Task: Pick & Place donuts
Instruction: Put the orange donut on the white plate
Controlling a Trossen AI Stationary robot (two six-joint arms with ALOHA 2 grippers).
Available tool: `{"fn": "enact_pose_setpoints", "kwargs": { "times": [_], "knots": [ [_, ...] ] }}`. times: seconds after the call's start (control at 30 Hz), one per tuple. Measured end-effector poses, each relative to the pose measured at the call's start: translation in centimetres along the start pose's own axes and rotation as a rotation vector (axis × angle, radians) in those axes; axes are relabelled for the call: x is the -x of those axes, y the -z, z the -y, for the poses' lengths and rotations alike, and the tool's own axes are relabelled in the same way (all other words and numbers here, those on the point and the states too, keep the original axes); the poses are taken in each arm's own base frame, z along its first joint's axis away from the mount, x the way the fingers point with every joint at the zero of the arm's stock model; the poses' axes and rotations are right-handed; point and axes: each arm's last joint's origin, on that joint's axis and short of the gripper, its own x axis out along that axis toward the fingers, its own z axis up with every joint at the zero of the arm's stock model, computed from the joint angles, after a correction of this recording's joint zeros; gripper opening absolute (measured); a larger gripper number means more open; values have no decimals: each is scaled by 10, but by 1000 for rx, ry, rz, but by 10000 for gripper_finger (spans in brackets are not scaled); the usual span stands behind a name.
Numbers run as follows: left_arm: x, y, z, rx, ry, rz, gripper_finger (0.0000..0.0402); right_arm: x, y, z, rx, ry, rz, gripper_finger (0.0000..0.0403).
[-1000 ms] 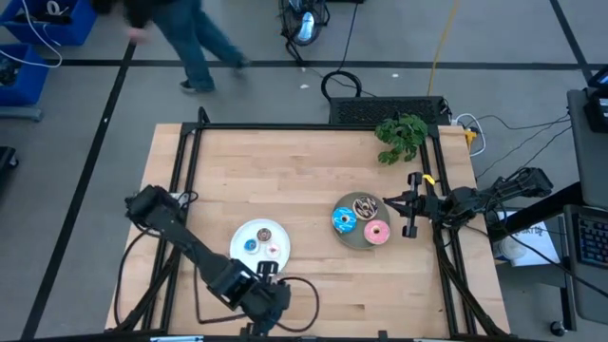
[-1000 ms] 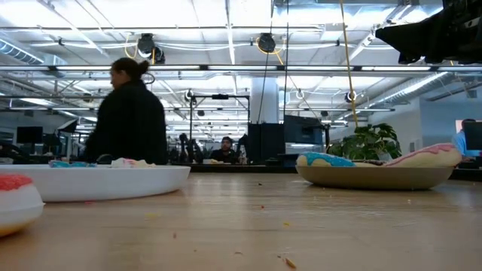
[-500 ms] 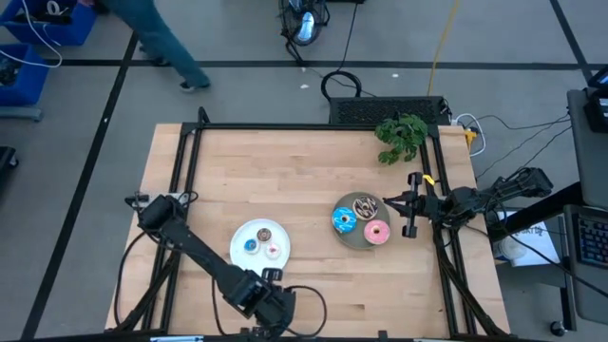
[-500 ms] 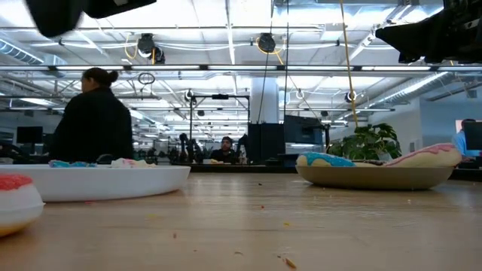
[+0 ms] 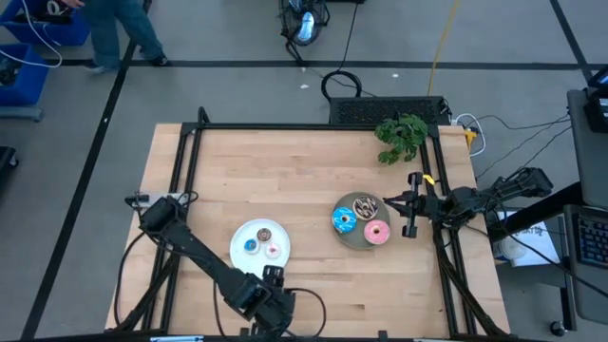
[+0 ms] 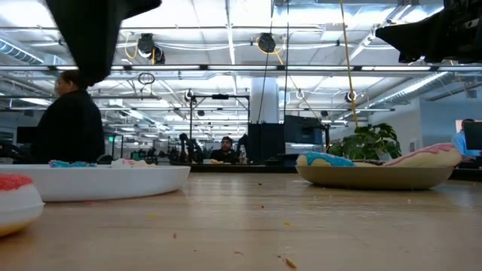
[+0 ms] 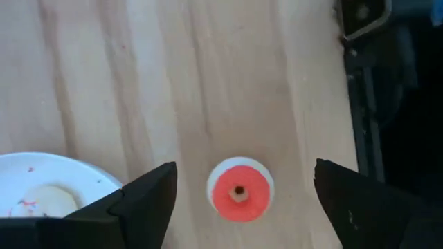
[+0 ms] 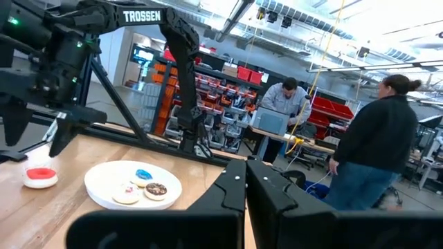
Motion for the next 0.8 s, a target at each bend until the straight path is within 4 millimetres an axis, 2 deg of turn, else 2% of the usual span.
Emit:
{"fn": "enact_pose_setpoints", "kwargs": {
  "times": [0.27,0.43,0.8],
  "knots": [
    [-19,14,-1,-9,-26,-80,340,0,0,0,-32,0,2,0],
    [-31,24,0,11,17,-114,340,0,0,0,-41,0,1,0],
    [-51,36,-4,17,29,-105,340,0,0,0,-55,-1,0,0]
  ]
}}
